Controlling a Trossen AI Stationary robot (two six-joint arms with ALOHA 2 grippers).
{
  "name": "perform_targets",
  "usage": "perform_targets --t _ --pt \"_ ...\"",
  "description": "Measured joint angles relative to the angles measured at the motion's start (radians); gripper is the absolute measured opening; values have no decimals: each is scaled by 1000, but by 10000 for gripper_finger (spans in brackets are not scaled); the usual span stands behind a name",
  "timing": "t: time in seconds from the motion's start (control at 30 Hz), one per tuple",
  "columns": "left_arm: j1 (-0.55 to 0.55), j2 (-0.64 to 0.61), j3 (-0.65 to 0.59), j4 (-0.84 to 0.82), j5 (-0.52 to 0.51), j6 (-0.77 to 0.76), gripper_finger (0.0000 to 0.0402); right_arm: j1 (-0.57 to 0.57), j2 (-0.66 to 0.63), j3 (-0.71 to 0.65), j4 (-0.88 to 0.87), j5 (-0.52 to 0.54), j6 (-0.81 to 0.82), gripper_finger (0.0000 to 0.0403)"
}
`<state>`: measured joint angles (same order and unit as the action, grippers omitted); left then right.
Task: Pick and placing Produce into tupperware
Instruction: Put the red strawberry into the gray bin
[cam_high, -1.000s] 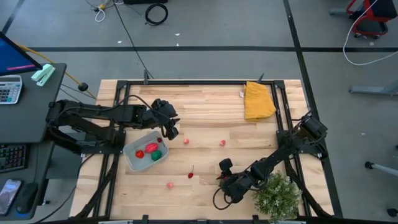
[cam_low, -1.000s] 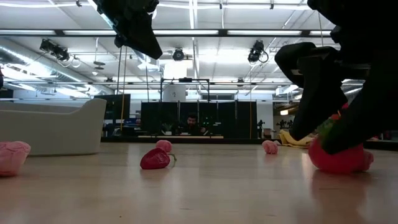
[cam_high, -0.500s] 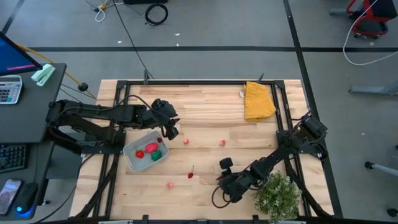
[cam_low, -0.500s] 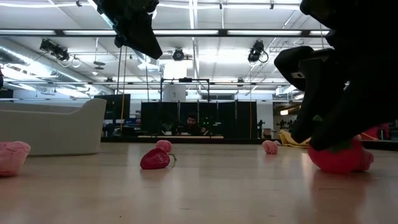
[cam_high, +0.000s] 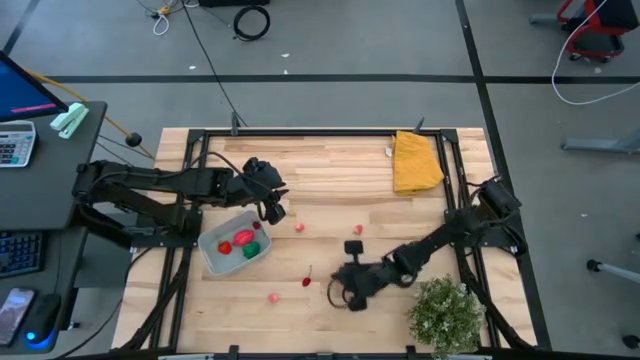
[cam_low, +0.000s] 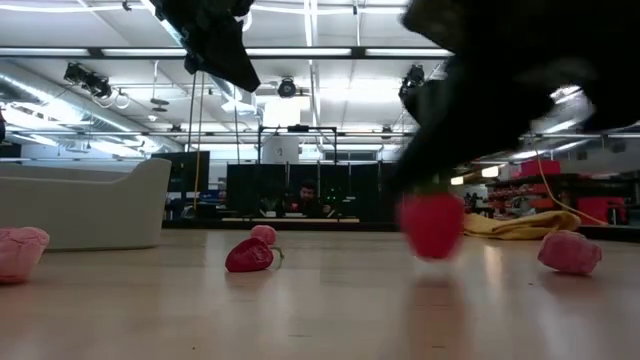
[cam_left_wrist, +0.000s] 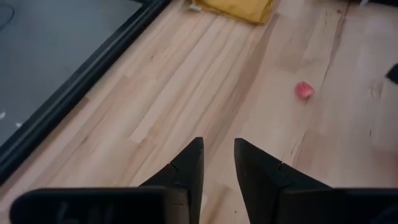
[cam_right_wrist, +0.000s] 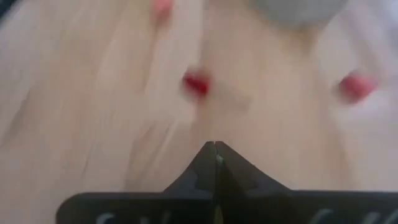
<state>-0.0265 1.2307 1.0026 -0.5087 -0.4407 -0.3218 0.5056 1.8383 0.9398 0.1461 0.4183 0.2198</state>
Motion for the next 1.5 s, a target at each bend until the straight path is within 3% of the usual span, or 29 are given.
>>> perform_targets --t 0.33,0.53,0.73,0.9,1.03,1.13,1.33,1.5 --pt "3 -34 182 -54 -57 145 68 -248 -1 3 554 -142 64 3" --pt "3 -38 339 -72 -77 211 61 -297 30 120 595 -209 41 2" --pt "3 -37 411 -71 -76 214 66 -278 245 416 520 -310 -62 1" --pt "3 -36 414 -110 -76 214 63 -290 407 663 332 -309 -102 0" --pt "3 -36 415 -197 -77 195 57 -311 504 824 315 -307 -128 0" --pt "3 -35 415 -258 -78 144 53 -330 550 907 286 -308 -149 0" --pt "-2 -35 414 -309 -81 71 47 -388 611 998 45 -298 -141 2" --pt "-6 -35 414 -307 -82 71 38 -434 624 998 49 -299 -95 5"
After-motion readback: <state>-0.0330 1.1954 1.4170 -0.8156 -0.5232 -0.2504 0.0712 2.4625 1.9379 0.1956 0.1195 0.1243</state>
